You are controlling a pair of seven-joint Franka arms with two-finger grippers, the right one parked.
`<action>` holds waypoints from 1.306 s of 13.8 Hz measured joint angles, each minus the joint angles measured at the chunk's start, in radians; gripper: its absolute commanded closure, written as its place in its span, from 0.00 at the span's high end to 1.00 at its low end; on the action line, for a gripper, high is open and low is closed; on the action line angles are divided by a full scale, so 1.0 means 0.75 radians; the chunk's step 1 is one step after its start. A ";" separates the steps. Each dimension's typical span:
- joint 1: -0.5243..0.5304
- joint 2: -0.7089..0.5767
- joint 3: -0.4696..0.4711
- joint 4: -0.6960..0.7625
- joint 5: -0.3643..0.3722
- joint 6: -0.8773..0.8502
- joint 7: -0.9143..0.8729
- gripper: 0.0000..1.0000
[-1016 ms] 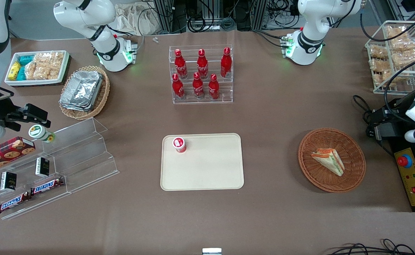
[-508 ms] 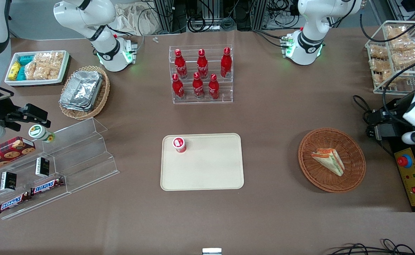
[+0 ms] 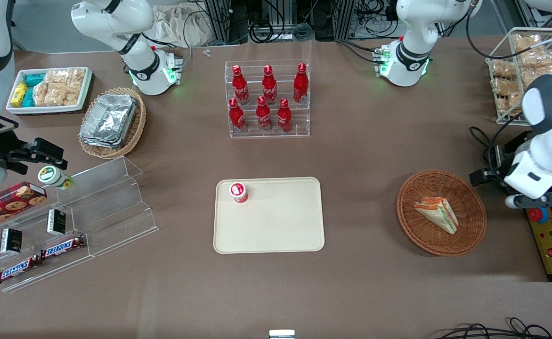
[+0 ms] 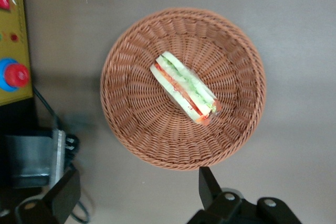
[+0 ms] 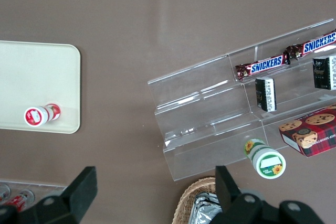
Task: Place sandwich from basket to tray
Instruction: 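Lower the open left gripper over the wrapped sandwich in the basket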
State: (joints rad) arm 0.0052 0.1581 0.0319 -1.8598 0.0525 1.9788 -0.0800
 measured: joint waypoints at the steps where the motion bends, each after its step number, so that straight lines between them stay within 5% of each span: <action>1: -0.001 0.005 -0.004 -0.038 -0.002 0.043 -0.051 1.00; 18: -0.030 0.383 -0.032 -0.050 -0.096 0.450 -0.715 0.99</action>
State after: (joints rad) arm -0.0171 0.4451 0.0076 -1.8973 -0.0195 2.3162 -0.6161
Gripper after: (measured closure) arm 0.000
